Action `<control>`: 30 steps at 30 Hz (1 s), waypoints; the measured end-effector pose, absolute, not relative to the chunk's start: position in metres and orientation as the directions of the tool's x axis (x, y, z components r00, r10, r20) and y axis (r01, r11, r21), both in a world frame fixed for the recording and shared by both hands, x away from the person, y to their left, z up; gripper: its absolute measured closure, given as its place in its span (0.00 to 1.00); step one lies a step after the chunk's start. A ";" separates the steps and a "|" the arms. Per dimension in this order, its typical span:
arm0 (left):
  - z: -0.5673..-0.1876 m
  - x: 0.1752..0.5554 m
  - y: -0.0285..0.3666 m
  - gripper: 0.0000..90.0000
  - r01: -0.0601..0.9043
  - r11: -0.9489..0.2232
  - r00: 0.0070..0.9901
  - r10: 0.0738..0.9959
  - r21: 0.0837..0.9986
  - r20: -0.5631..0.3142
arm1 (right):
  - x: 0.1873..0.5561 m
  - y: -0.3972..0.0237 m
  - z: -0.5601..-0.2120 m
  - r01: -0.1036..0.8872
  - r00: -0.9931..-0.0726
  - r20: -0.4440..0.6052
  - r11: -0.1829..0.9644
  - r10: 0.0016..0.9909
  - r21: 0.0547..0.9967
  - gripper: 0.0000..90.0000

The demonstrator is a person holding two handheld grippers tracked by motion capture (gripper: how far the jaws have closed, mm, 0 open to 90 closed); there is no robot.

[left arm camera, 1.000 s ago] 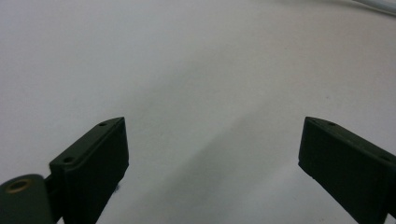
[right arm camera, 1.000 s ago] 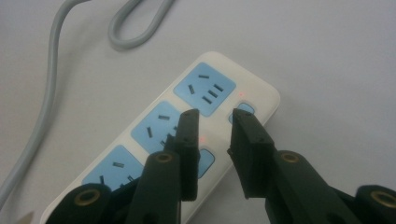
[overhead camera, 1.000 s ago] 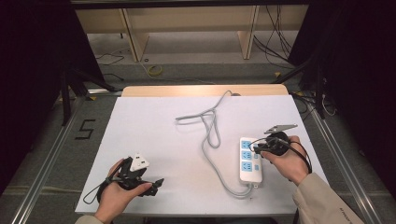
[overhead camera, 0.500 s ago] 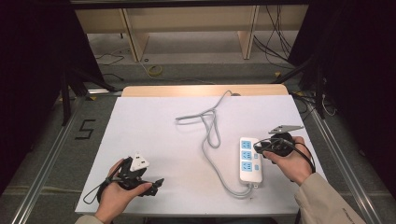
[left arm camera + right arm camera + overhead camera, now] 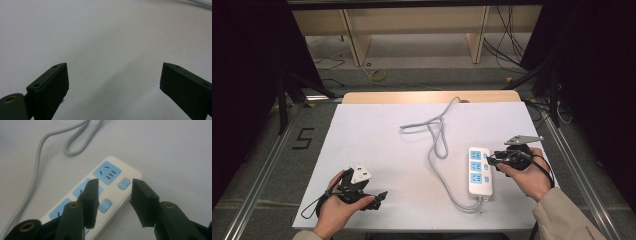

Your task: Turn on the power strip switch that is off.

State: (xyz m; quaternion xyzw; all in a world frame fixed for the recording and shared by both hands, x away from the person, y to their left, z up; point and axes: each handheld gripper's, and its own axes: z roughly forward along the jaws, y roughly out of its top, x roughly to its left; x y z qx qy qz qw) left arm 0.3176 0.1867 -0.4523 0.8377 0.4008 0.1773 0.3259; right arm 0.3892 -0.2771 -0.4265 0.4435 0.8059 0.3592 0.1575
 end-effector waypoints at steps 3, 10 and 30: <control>-0.452 0.317 0.186 0.09 0.555 -0.468 0.617 0.786 0.688 0.037 | 0.387 -0.281 -0.426 0.595 -0.559 0.065 0.345 0.827 0.726 0.62; -0.452 0.317 0.186 0.09 0.555 -0.469 0.618 0.785 0.687 0.037 | 0.380 -0.288 -0.427 0.577 -0.562 0.062 0.338 0.825 0.744 0.59; -0.452 0.317 0.187 0.09 0.556 -0.467 0.617 0.786 0.688 0.036 | 0.361 -0.293 -0.435 0.512 -0.613 0.034 0.365 0.789 0.778 0.47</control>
